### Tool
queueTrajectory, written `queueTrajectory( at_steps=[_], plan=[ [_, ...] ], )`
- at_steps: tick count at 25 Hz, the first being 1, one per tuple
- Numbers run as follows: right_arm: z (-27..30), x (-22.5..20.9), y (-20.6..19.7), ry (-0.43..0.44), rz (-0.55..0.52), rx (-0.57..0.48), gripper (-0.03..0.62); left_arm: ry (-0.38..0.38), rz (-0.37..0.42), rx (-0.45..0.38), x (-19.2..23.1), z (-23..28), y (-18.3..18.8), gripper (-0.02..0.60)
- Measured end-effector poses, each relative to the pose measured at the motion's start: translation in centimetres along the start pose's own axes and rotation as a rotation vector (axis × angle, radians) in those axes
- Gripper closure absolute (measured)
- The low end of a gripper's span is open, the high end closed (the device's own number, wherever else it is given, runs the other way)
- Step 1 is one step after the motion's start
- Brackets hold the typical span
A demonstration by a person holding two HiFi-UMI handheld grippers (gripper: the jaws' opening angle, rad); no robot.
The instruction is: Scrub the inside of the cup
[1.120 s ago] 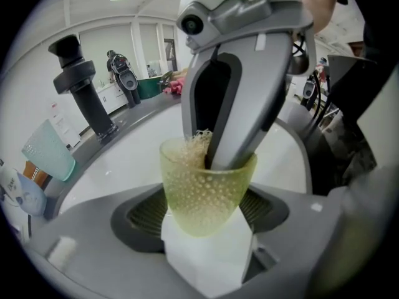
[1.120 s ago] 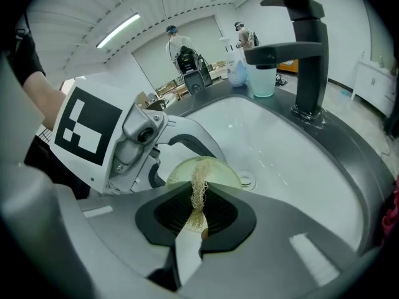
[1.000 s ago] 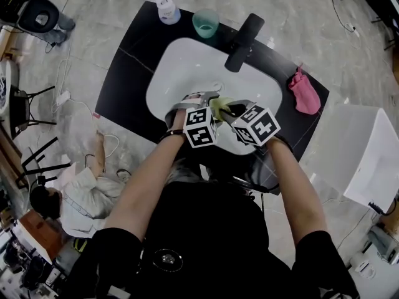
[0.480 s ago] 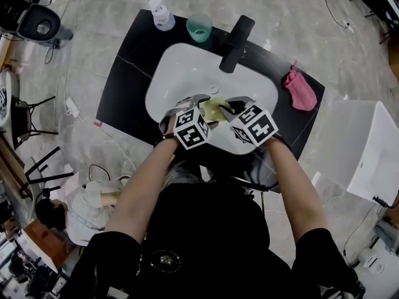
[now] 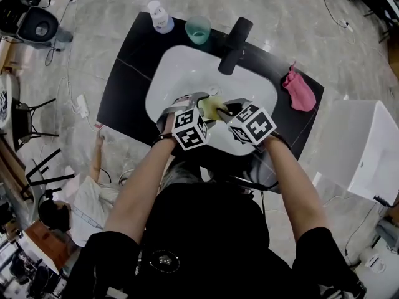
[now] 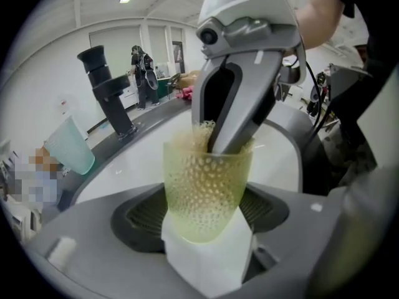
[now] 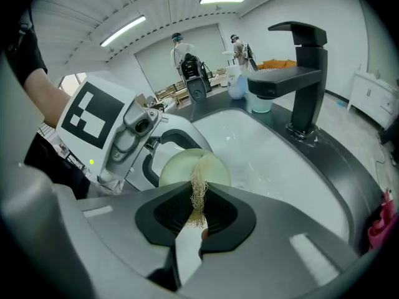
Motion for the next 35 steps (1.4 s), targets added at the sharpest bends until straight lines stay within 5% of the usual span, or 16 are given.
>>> queueTrajectory(
  at_steps=[11, 24, 35],
  plan=[
    [-0.6, 0.8, 0.5, 0.112, 0.049, -0.025, 0.551, -0.019, 0.023, 0.017, -0.5, 1.1, 0.5, 0.224],
    [-1.1, -2.2, 1.4, -0.064, 0.038, -0.102, 0.550, 0.006, -0.084, -0.031, 0.5, 0.3, 0.3, 0.225],
    [-0.6, -0.5, 0.4, 0.042, 0.051, -0.002, 0.553, -0.002, 0.035, 0.023, 1.0, -0.3, -0.1, 0.225]
  ],
)
Point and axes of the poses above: the fingertips, and each gripper's own axes: z forward along the fingers, x to its left, y out of its top, the point moved 3 cm from there along -z, backward along the fingers, and after that the axes turned 14 degrees about z, right-handed, at the moved point
